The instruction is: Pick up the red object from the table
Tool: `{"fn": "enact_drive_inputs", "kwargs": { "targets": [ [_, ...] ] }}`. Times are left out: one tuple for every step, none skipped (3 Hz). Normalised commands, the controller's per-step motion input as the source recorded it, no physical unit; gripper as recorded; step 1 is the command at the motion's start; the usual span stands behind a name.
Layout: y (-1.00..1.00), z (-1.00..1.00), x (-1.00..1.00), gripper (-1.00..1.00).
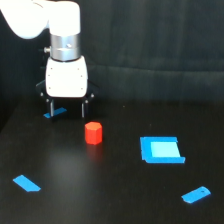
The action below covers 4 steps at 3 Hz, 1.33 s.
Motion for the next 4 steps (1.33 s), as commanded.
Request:
{"fn": "enact_drive_inputs", "kwargs": {
  "targets": [
    [-0.52, 0.26, 0.86, 1.0],
    [-0.83, 0.25, 0.97, 1.0],
    [-0.85, 0.11, 0.52, 0.98],
    [-0.91, 0.04, -0.01, 1.0]
  ]
}}
